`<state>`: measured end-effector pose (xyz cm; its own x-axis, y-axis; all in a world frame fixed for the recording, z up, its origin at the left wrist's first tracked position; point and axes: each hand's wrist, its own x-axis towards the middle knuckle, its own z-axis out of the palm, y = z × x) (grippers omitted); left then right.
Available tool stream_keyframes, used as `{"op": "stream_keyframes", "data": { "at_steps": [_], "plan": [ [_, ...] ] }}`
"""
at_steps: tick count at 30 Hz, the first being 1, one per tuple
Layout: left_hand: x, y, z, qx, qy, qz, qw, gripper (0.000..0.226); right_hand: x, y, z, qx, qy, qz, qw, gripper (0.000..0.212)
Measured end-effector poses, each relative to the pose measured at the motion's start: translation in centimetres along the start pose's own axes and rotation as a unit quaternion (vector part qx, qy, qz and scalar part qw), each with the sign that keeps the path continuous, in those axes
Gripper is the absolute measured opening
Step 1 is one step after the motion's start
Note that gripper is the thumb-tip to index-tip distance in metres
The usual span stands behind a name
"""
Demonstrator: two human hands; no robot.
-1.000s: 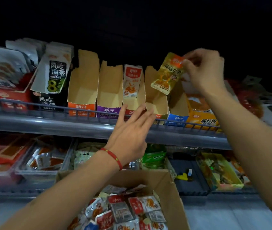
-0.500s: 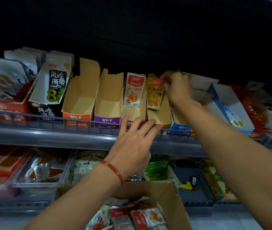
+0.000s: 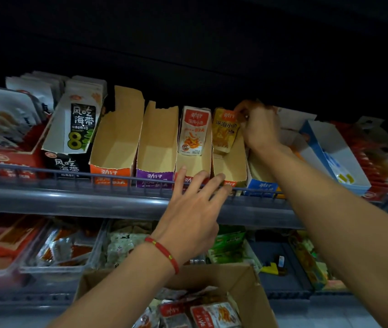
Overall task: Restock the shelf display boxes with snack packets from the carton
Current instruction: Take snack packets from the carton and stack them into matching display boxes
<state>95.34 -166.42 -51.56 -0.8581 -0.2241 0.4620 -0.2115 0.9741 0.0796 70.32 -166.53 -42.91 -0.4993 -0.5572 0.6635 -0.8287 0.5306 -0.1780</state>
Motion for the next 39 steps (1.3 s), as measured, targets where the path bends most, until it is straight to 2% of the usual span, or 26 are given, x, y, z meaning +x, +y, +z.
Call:
{"op": "stream_keyframes", "data": {
  "at_steps": [5, 12, 21, 25, 28, 32, 36, 37, 39],
  "plan": [
    [0.1, 0.2, 0.0, 0.0, -0.005, -0.007, 1.0, 0.075, 0.4, -0.2, 0.3, 0.016, -0.034, 0.014, 0.999, 0.026],
    [0.1, 0.2, -0.1, -0.001, -0.012, -0.008, 1.0, 0.073, 1.7, -0.8, 0.6, -0.034, -0.075, -0.004, 0.997, 0.022],
    [0.1, 0.2, -0.2, -0.004, -0.026, -0.012, 1.0, 0.072, 2.0, -0.9, 0.6, -0.154, -0.068, -0.094, 0.981, 0.029],
    [0.1, 0.2, -0.3, -0.006, -0.023, -0.009, 1.0, 0.071, 1.1, -0.4, 0.3, -0.101, -0.045, -0.066, 0.992, 0.027],
    [-0.1, 0.1, -0.5, -0.017, -0.012, 0.001, 1.0, 0.071, -0.4, -0.1, -0.9, -0.095, -0.007, -0.088, 0.992, 0.022],
    [-1.2, -0.6, -1.1, -0.044, 0.032, 0.026, 0.998, 0.06, -4.0, -0.4, -3.7, -0.019, 0.047, -0.133, 0.99, 0.024],
    [-4.5, -1.2, -1.4, -0.074, 0.096, 0.056, 0.991, 0.028, -9.8, -0.1, -6.5, 0.05, 0.039, -0.205, 0.977, 0.026],
    [-5.7, -1.4, -1.3, -0.08, 0.094, 0.061, 0.99, 0.024, -11.4, -0.1, -7.0, 0.068, 0.029, -0.22, 0.973, 0.024],
    [-8.3, -1.7, -0.6, -0.085, 0.045, 0.06, 0.994, 0.021, -14.8, -0.3, -7.6, 0.103, -0.018, -0.249, 0.963, 0.022]
  ]
}}
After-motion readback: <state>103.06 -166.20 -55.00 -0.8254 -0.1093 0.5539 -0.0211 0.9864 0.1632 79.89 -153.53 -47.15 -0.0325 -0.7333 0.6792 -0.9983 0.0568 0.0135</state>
